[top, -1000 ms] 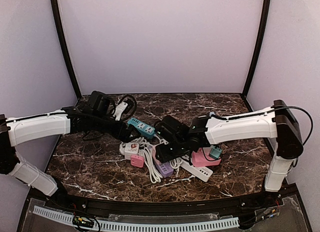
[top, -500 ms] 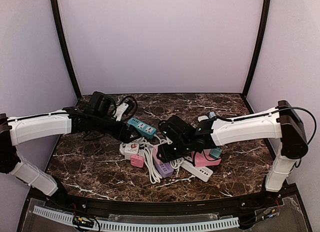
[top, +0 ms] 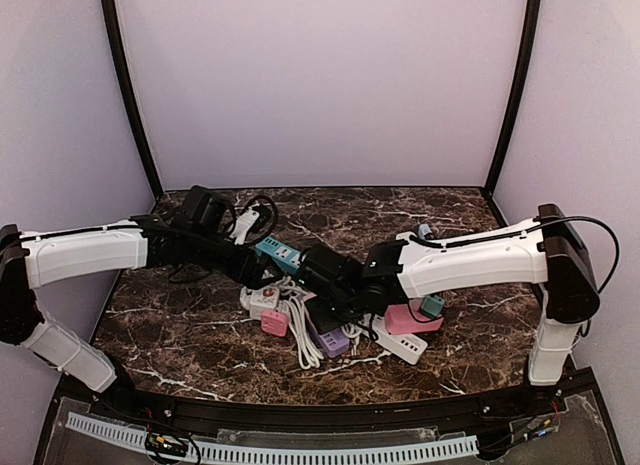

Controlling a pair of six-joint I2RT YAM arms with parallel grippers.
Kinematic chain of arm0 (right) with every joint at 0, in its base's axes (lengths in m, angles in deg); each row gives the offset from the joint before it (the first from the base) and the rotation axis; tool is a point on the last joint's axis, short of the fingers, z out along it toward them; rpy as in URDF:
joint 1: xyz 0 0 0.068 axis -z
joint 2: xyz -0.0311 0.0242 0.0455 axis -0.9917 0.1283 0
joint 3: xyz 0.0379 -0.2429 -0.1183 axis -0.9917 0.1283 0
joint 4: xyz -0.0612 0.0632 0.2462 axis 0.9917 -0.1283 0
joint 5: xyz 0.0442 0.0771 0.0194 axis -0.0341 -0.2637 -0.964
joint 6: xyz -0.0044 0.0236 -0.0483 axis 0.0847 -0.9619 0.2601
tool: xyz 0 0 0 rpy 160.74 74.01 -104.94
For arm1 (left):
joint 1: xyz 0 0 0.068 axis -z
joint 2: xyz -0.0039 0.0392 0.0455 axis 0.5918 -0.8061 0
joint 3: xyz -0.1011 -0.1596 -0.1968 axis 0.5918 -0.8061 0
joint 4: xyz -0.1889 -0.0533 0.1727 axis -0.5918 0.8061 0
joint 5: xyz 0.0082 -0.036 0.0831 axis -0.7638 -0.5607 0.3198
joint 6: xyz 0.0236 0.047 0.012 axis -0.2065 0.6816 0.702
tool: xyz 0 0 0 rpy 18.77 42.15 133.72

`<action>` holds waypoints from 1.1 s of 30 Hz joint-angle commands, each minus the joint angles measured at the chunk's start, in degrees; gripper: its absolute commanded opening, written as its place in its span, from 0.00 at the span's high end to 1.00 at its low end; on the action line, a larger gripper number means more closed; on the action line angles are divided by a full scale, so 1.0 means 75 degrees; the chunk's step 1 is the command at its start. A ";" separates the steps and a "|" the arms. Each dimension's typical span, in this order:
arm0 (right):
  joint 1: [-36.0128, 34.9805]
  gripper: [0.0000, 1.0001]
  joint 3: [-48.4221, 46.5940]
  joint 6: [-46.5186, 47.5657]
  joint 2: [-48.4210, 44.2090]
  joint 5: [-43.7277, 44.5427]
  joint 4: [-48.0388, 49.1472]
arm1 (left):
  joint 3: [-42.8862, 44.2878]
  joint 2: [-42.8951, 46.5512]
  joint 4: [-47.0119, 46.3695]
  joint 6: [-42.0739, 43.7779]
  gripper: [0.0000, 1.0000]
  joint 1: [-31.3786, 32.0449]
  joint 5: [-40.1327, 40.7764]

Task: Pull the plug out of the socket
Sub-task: Remove the plug from the socket.

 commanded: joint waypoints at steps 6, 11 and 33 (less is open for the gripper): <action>0.0289 1.00 0.0405 -0.0204 -0.0636 -0.0215 0.0460 | -0.0046 -0.0117 0.0129 -0.0026 0.08 -0.0036 -0.0125; 0.0831 1.00 0.1544 -0.0508 -0.1491 -0.1618 0.1937 | -0.0042 -0.0181 0.0118 -0.0034 0.08 -0.0028 -0.0143; 0.0151 1.00 0.0563 0.0202 -0.1130 0.0808 0.0406 | -0.0106 -0.0148 -0.0135 -0.0122 0.09 -0.0023 -0.0614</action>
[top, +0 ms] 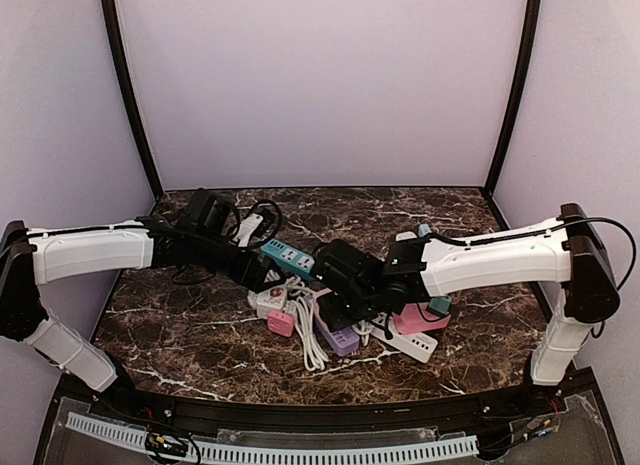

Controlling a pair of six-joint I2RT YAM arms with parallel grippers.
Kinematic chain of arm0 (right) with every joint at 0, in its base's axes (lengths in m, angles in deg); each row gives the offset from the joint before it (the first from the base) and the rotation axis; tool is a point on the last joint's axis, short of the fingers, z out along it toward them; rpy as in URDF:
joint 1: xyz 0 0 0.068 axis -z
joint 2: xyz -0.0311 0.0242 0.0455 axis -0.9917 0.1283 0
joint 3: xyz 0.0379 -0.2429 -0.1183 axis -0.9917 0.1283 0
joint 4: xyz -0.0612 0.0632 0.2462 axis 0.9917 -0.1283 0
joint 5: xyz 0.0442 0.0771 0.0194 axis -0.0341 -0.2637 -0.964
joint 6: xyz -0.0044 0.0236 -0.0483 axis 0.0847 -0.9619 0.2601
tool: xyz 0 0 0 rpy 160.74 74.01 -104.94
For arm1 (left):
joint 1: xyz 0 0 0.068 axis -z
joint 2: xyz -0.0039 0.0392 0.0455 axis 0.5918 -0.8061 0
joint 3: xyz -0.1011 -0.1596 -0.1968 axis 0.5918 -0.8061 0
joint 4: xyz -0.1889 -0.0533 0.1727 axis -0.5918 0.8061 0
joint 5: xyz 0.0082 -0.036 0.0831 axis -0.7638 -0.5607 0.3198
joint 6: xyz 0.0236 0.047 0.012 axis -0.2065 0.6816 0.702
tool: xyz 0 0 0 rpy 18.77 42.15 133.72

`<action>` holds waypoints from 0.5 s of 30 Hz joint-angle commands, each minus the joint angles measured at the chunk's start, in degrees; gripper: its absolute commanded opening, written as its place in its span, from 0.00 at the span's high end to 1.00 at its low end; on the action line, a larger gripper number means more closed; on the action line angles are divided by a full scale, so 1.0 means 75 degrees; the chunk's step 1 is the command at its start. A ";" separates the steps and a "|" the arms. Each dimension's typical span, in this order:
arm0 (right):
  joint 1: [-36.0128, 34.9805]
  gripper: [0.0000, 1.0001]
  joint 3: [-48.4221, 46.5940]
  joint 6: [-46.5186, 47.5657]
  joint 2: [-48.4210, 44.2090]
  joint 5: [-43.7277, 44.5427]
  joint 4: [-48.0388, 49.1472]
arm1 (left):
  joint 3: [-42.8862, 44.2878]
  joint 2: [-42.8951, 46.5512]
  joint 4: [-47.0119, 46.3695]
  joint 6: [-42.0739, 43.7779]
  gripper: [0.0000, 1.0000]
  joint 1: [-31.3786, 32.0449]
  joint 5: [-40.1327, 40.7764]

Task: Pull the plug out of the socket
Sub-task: Remove the plug from the socket.

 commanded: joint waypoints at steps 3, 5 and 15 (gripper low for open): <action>0.0145 1.00 0.0235 0.0218 -0.0630 0.0342 0.0883 | -0.0190 0.0165 -0.0342 -0.0206 0.09 0.0041 -0.0542; 0.0249 1.00 0.0495 0.0193 -0.0808 0.0055 0.1263 | -0.0184 0.0083 -0.0472 -0.0277 0.12 0.0157 -0.0654; 0.0393 1.00 0.0757 0.0142 -0.1001 -0.0152 0.1502 | 0.1034 -0.1281 -0.0548 -0.0825 0.41 0.0846 -0.1186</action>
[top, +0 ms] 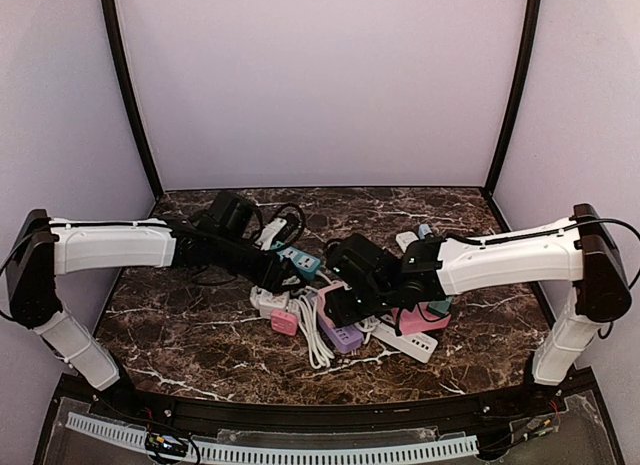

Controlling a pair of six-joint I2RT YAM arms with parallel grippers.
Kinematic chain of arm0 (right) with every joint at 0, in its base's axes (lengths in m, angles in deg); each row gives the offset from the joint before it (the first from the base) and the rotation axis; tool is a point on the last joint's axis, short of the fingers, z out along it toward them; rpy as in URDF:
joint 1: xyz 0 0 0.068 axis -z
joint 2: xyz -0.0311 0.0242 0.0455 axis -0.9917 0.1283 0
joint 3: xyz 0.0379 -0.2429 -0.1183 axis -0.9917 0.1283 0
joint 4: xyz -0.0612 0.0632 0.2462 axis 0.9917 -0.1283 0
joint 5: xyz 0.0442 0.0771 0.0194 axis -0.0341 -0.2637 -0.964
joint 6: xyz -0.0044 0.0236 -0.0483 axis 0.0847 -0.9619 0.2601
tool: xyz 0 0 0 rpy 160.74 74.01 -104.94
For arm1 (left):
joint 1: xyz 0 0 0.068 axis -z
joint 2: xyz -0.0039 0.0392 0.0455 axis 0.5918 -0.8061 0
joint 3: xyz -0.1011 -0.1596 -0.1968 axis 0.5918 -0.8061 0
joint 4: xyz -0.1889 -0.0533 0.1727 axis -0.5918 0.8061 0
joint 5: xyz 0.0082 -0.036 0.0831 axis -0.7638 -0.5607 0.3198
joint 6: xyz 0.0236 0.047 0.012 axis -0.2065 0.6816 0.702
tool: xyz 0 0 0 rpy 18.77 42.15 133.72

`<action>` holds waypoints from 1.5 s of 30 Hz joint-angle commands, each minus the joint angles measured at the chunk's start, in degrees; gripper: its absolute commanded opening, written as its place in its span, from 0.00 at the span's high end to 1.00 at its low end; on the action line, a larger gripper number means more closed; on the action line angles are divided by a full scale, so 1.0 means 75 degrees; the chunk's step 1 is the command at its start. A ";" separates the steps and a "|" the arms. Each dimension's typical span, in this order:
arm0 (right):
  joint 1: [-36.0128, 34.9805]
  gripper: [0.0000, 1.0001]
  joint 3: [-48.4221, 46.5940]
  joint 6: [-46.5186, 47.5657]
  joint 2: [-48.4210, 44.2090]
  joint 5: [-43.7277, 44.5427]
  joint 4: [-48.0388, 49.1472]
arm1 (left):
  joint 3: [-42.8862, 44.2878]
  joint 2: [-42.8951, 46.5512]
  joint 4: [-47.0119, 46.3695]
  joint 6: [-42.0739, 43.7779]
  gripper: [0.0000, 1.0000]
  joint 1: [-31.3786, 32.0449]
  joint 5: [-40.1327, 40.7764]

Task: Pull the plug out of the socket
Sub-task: Remove the plug from the socket.

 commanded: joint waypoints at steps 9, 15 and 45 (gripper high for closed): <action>0.0089 1.00 0.0175 -0.0100 -0.0573 0.0213 0.0818 | 0.1246 -0.1889 0.0639 -0.0273 0.66 0.0535 0.0780; 0.0084 1.00 0.0179 -0.0112 -0.0508 0.0181 0.0838 | 0.1023 -0.1994 0.0487 -0.0413 0.73 0.0537 0.1038; 0.0081 1.00 0.0186 -0.0221 -0.0337 0.0077 0.0879 | 0.1248 -0.2079 -0.0100 -0.0404 0.73 0.0226 0.0267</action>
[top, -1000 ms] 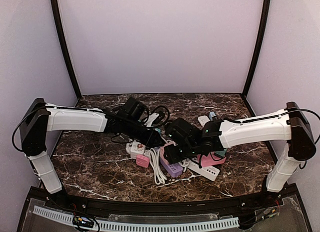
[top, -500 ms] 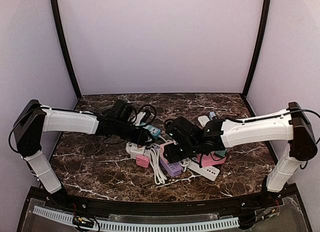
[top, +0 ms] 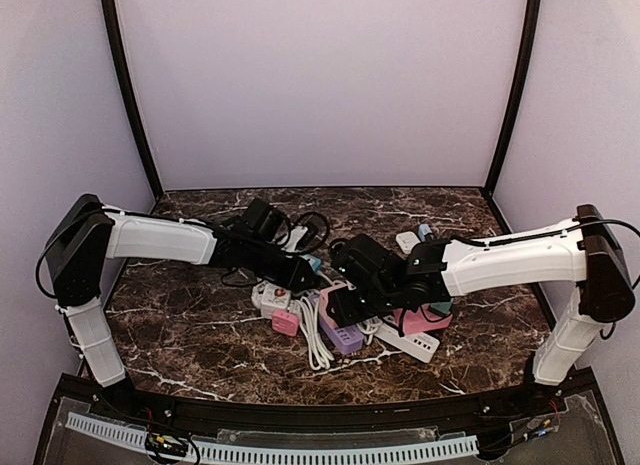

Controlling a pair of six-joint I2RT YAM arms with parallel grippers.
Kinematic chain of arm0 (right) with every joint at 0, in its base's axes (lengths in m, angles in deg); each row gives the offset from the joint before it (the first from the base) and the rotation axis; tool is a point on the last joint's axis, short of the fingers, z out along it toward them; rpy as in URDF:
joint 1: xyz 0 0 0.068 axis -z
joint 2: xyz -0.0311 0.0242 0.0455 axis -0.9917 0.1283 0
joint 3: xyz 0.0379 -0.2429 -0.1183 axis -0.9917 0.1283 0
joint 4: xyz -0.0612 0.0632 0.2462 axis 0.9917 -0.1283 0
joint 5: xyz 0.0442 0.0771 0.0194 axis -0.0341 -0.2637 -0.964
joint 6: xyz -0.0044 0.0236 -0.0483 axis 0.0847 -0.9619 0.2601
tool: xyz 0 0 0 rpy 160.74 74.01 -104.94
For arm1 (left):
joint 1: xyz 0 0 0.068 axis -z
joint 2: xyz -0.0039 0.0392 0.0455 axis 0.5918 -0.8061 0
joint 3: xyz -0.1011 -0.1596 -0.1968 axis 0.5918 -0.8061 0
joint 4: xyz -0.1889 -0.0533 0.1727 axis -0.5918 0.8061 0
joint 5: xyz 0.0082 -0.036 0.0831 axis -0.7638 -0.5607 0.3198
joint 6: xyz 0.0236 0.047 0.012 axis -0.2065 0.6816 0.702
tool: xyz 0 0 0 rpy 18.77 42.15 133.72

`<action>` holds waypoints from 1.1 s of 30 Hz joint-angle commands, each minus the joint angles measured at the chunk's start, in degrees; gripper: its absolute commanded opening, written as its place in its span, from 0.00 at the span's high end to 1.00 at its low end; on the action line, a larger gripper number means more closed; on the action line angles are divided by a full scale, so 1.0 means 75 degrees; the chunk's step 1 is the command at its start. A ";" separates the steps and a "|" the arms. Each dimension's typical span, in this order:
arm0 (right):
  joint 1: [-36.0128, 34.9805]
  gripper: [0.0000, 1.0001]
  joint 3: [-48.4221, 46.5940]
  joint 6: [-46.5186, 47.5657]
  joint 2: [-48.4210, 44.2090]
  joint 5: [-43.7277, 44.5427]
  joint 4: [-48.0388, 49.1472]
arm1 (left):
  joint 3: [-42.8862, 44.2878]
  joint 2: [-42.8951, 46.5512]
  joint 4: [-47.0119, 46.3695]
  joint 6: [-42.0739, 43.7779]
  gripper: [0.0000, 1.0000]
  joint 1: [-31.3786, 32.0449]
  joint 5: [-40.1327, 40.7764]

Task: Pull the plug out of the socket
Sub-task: Remove the plug from the socket.

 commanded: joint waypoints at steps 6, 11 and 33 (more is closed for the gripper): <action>0.0012 1.00 -0.0194 -0.0040 -0.0080 0.0172 0.0610 | 0.0483 -0.0547 0.0916 0.0459 0.76 0.0255 0.0125; 0.0014 1.00 -0.0178 -0.0046 -0.0053 0.0209 0.0611 | 0.0860 -0.1043 0.1549 0.0660 0.81 0.0406 0.0126; 0.0482 1.00 0.0378 -0.1031 -0.0402 -0.0188 0.0554 | 0.0747 -0.1391 0.1927 0.0686 0.91 0.0561 0.0395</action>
